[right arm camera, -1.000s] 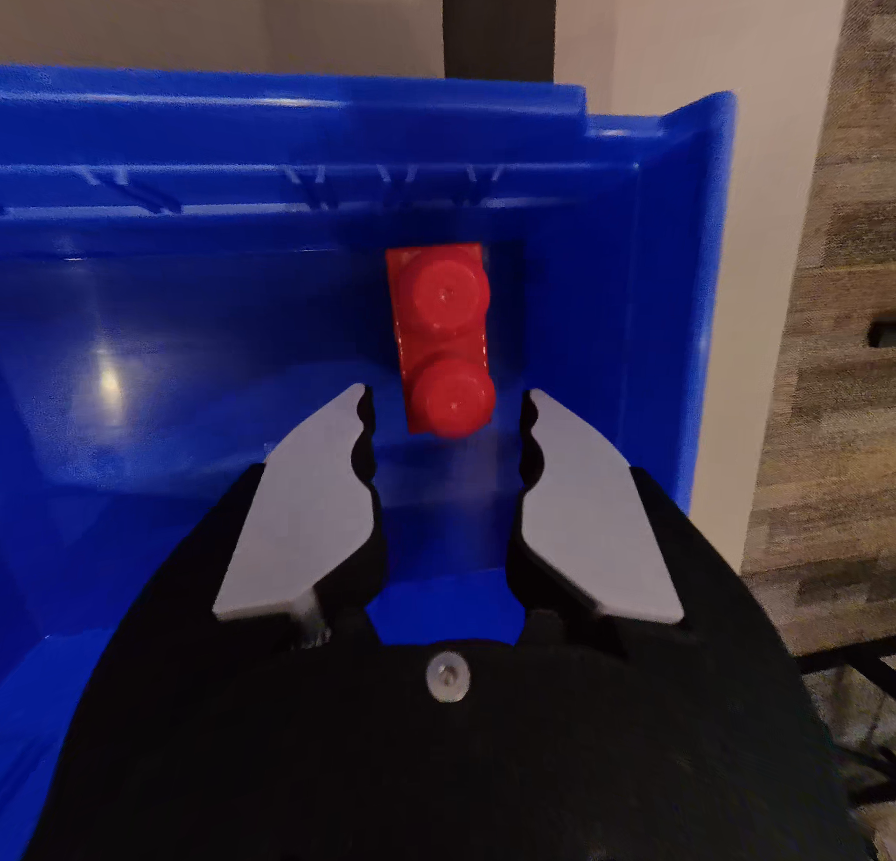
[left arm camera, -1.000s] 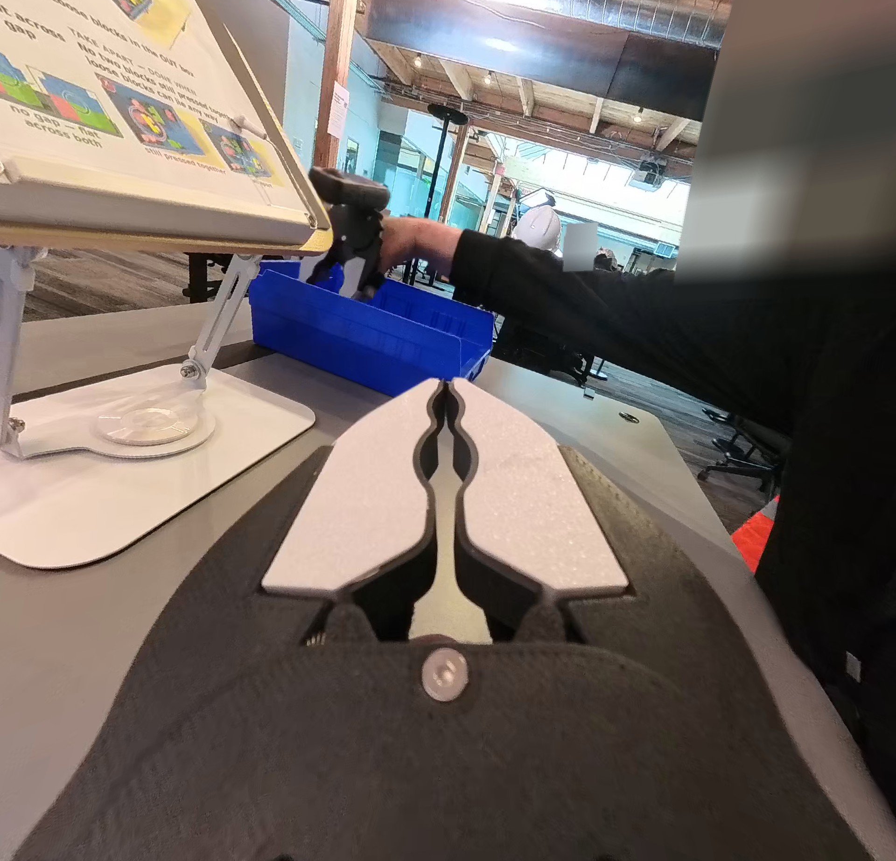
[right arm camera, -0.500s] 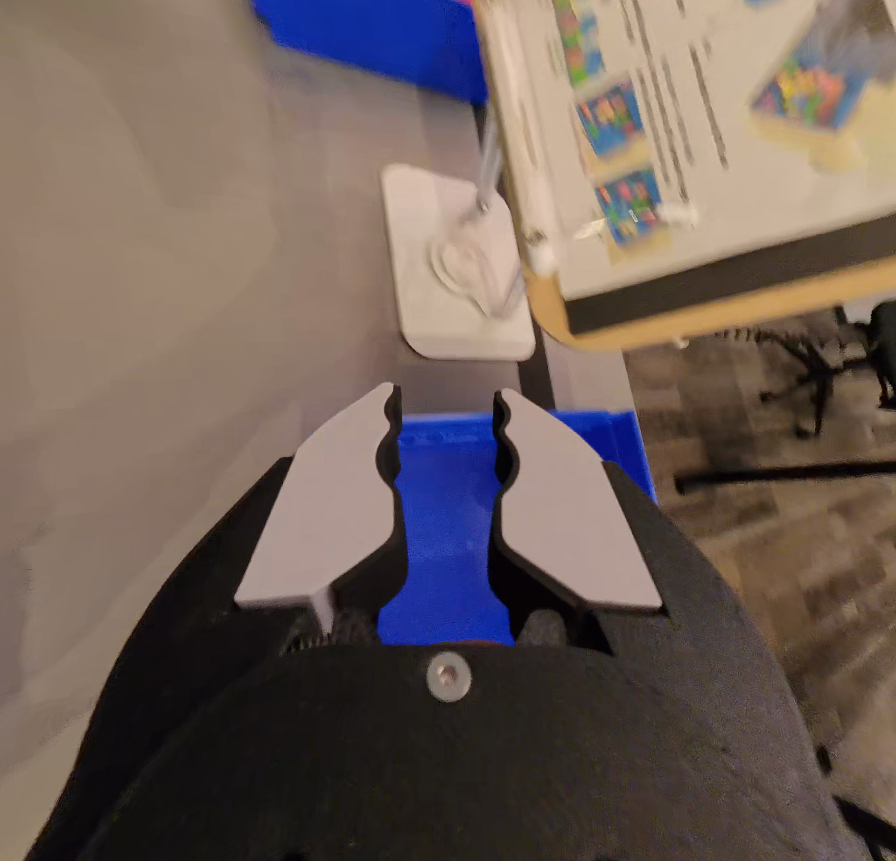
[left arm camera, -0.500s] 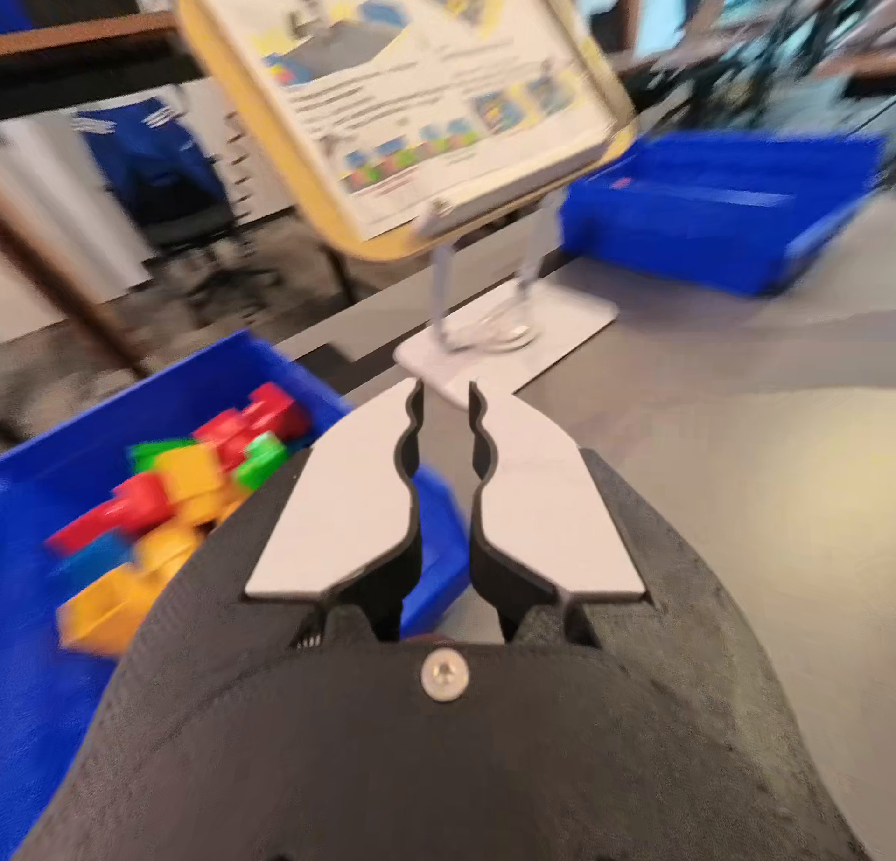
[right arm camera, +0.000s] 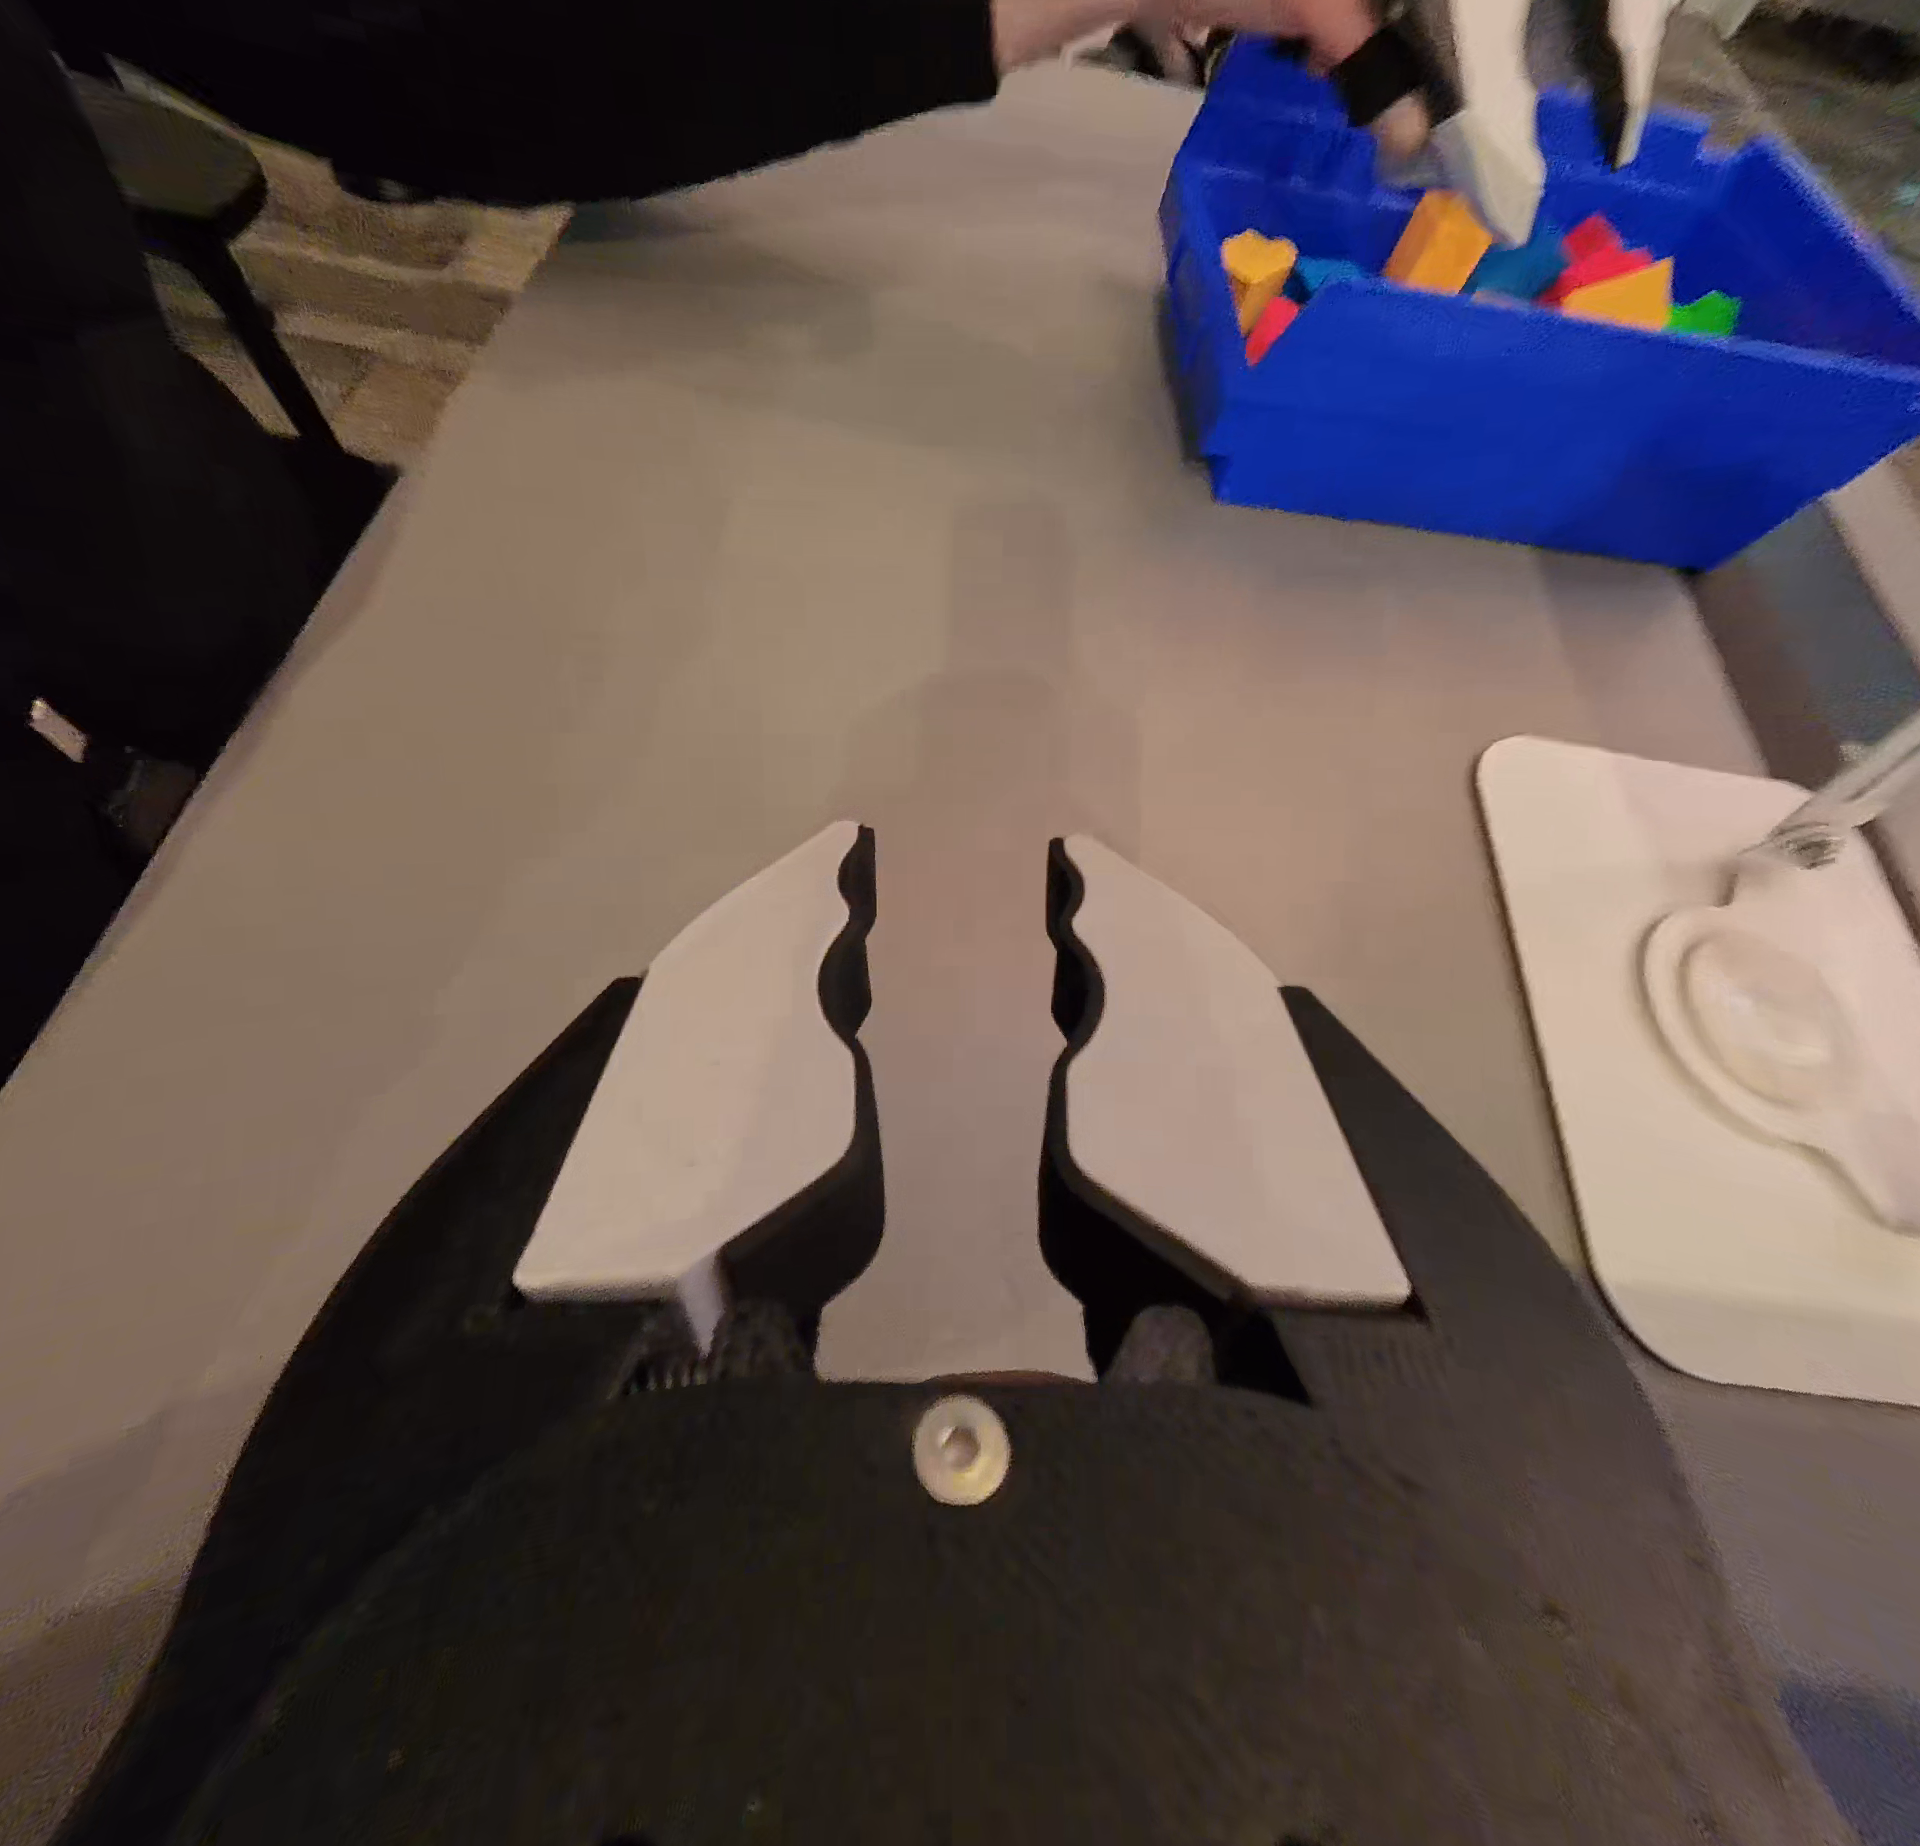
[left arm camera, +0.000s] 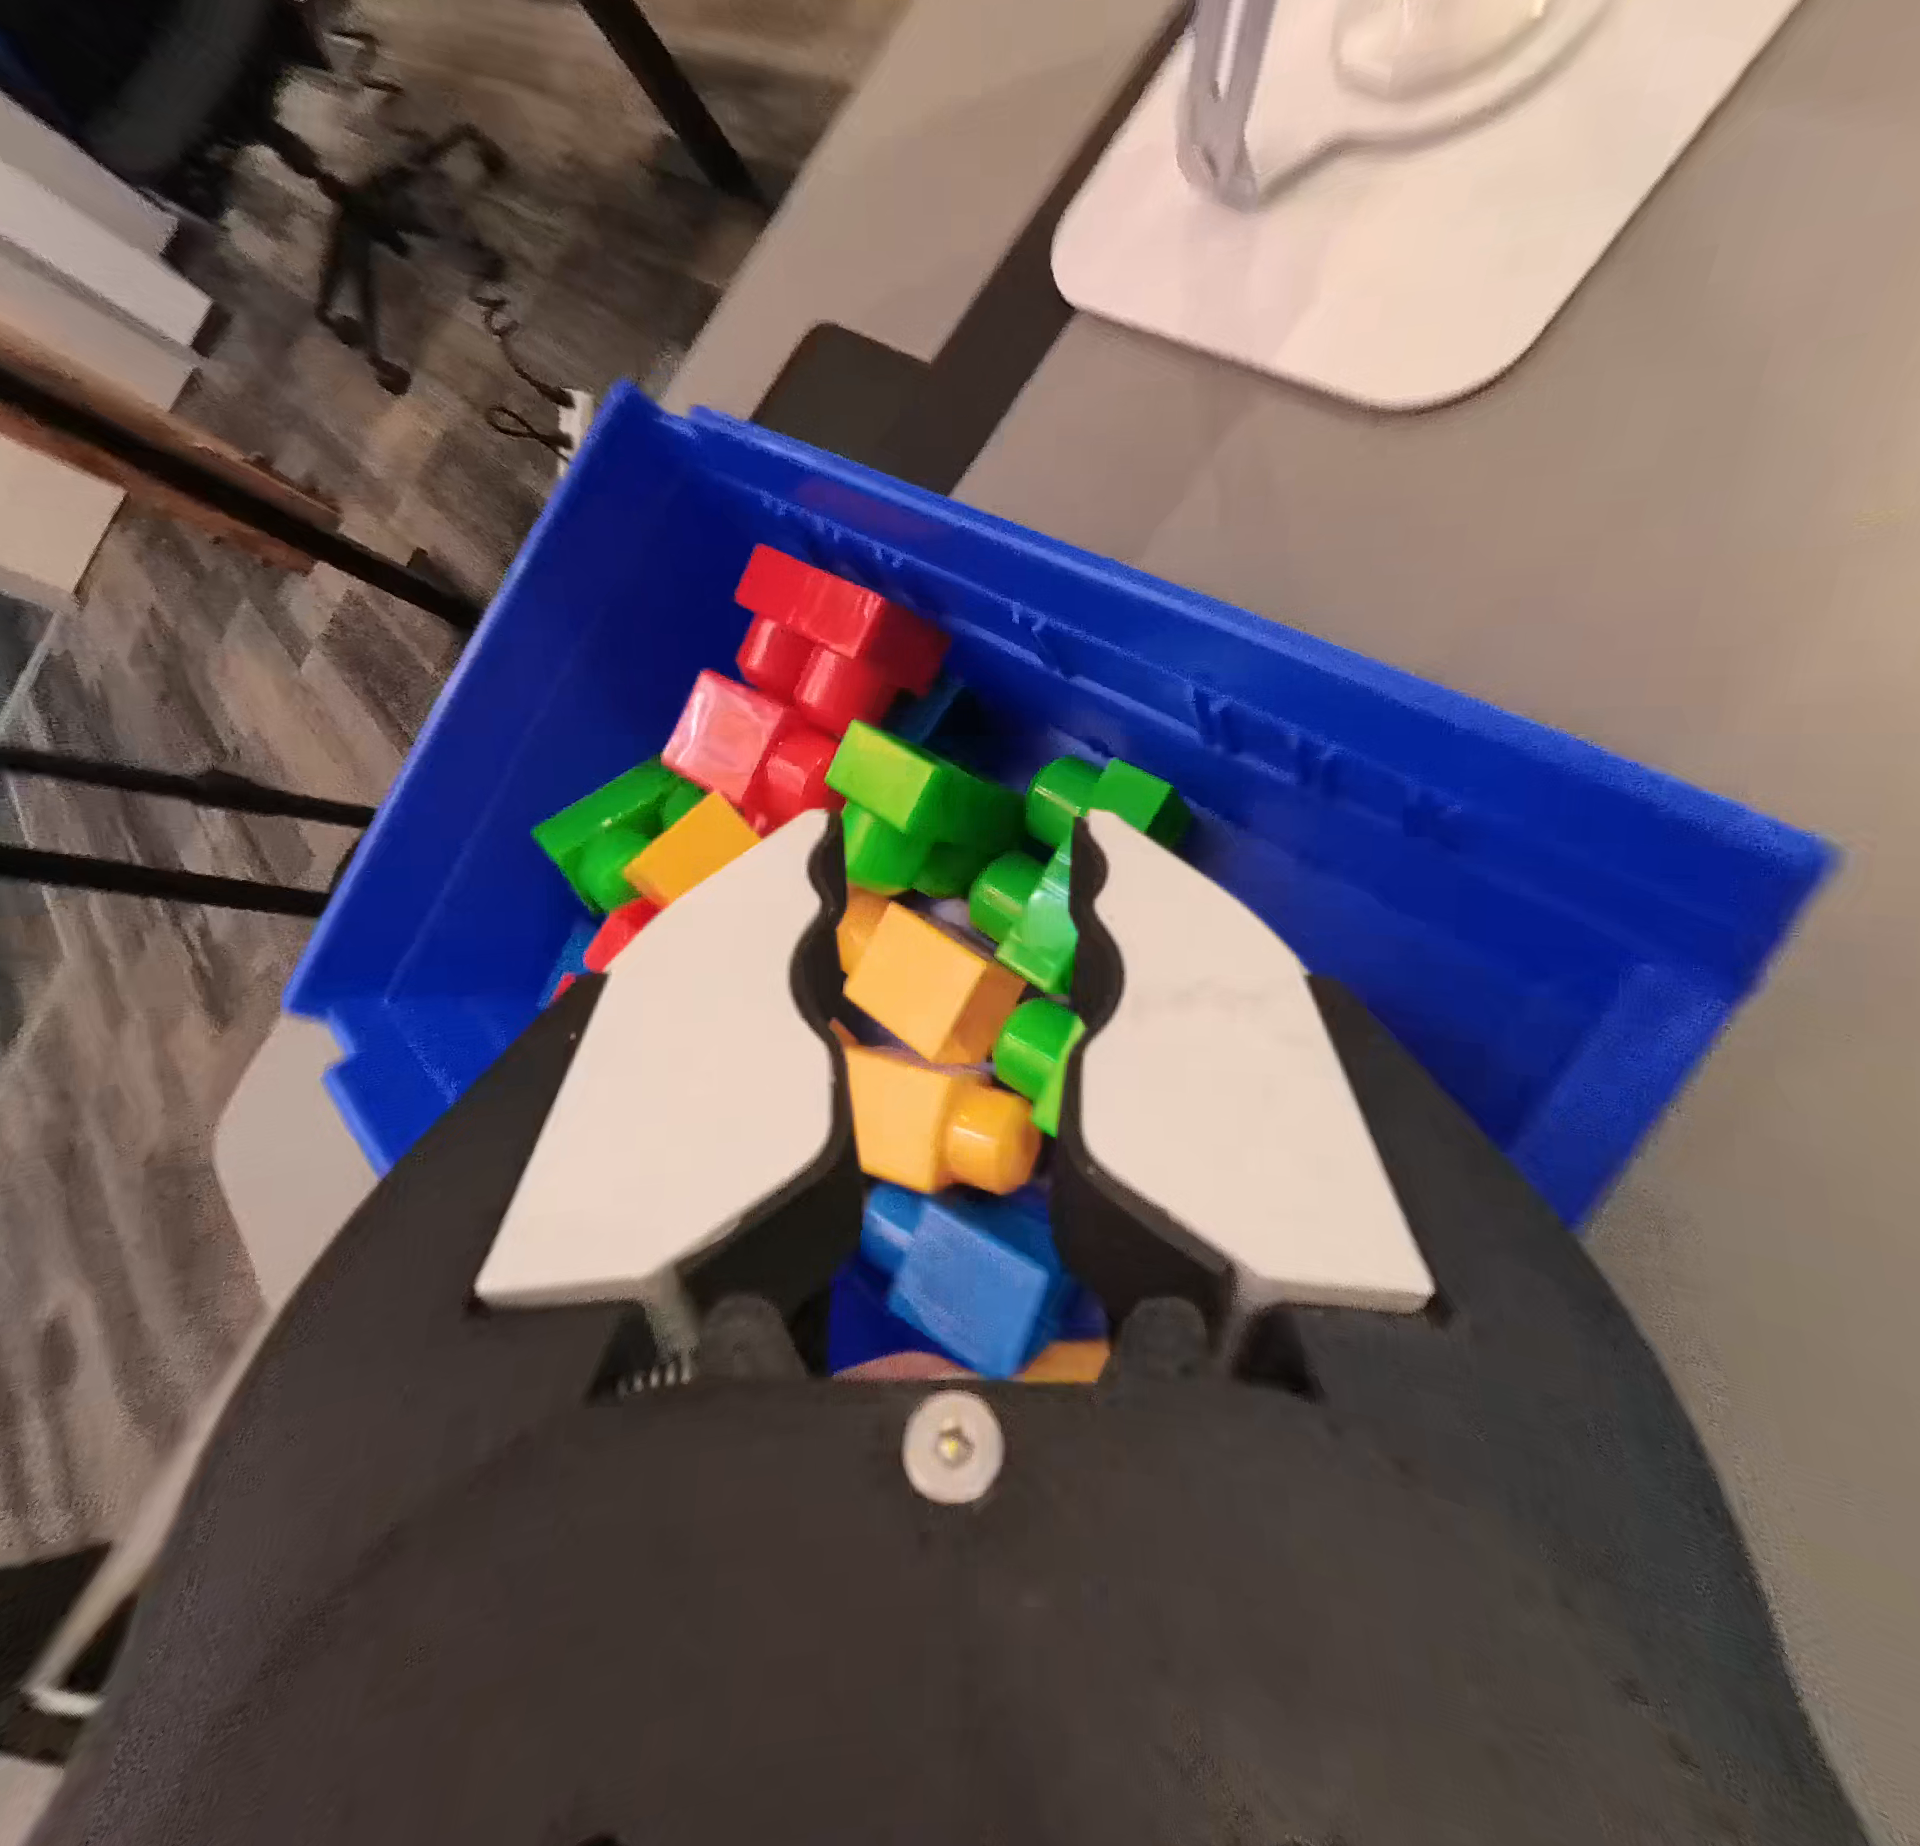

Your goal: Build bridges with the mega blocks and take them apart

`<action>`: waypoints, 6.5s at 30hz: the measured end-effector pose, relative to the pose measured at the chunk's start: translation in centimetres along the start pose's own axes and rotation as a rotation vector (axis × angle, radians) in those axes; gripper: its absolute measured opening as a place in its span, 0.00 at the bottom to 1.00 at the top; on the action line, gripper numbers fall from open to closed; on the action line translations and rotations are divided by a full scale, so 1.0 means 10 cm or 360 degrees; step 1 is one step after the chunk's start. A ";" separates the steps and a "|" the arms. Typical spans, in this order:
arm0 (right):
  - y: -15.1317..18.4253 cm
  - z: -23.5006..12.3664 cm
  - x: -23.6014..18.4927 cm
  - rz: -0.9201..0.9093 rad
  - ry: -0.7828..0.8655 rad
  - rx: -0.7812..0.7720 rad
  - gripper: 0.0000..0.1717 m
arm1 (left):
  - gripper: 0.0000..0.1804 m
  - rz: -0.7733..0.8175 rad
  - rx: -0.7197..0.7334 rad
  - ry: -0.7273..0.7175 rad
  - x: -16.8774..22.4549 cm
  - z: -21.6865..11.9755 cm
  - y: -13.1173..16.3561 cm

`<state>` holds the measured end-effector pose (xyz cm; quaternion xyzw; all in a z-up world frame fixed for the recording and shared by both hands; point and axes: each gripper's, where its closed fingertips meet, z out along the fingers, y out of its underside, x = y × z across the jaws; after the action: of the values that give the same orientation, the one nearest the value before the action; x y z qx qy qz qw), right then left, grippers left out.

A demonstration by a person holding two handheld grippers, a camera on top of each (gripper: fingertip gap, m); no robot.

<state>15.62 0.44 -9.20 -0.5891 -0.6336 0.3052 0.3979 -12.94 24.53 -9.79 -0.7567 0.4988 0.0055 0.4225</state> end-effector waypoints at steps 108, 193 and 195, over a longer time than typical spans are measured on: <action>0.28 0.70 0.32 0.0039 0.0316 -0.0003 0.21 | 0.01 0.0395 -0.0552 -0.0101 0.13 -0.78 0.29; 0.71 0.45 0.54 0.0077 0.0450 -0.0111 0.22 | 0.01 0.0710 -0.1294 -0.0493 -0.32 -0.09 1.32; 0.71 0.45 0.54 0.0075 0.0452 -0.0113 0.21 | 0.01 0.0653 -0.1236 -0.0560 -0.40 -0.11 1.28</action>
<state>15.34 7.02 -16.70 -0.6547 -0.5674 0.2054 0.4553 -25.14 24.92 -15.47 -0.7321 0.5198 0.4033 0.1765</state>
